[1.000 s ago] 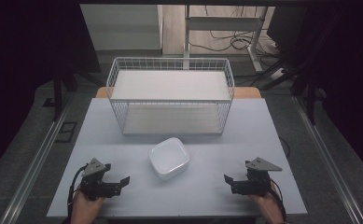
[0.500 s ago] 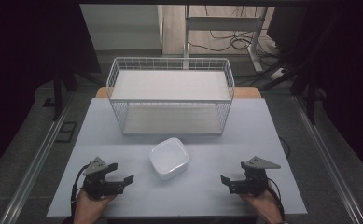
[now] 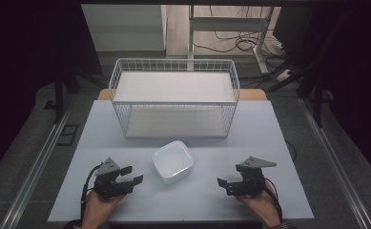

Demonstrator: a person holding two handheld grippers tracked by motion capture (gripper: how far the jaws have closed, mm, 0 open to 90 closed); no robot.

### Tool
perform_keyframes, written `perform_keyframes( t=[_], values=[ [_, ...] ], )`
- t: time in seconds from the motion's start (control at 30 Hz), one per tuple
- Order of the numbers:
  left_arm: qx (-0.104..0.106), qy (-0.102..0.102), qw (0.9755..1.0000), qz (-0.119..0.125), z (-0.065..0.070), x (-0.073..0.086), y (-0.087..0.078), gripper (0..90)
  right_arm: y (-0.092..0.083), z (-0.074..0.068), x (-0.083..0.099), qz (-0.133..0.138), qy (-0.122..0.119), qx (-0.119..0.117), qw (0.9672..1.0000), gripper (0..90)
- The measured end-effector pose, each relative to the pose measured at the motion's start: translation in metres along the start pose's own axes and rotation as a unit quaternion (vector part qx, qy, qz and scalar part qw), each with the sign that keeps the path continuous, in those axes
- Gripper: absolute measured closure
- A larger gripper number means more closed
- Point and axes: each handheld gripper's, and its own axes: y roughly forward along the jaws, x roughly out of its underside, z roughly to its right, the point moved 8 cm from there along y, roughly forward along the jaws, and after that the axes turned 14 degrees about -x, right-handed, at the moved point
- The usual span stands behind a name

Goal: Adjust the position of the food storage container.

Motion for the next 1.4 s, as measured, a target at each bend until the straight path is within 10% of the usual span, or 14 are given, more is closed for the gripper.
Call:
perform_keyframes(
  t=[0.47, 0.8, 1.03, 1.4],
  values=[
    [-0.004, -0.005, 0.9997, -0.022, 0.008, -0.010, 0.018, 73.3, 0.034, -0.007, -0.034, -0.012, -0.039, -0.027, 0.9988, 44.5],
    [0.000, -0.013, 0.9990, -0.042, 0.009, -0.016, 0.035, 89.7, 0.081, -0.014, -0.061, -0.036, -0.062, -0.060, 0.9956, 87.2],
    [0.007, -0.018, 0.9987, -0.048, 0.013, -0.026, 0.052, 90.0, 0.102, -0.011, -0.062, -0.056, -0.048, -0.067, 0.9950, 88.8],
    [0.033, -0.025, 0.9979, -0.049, 0.024, -0.036, 0.065, 90.0, 0.083, -0.020, -0.049, -0.077, -0.056, -0.055, 0.9940, 88.7]
  ],
)
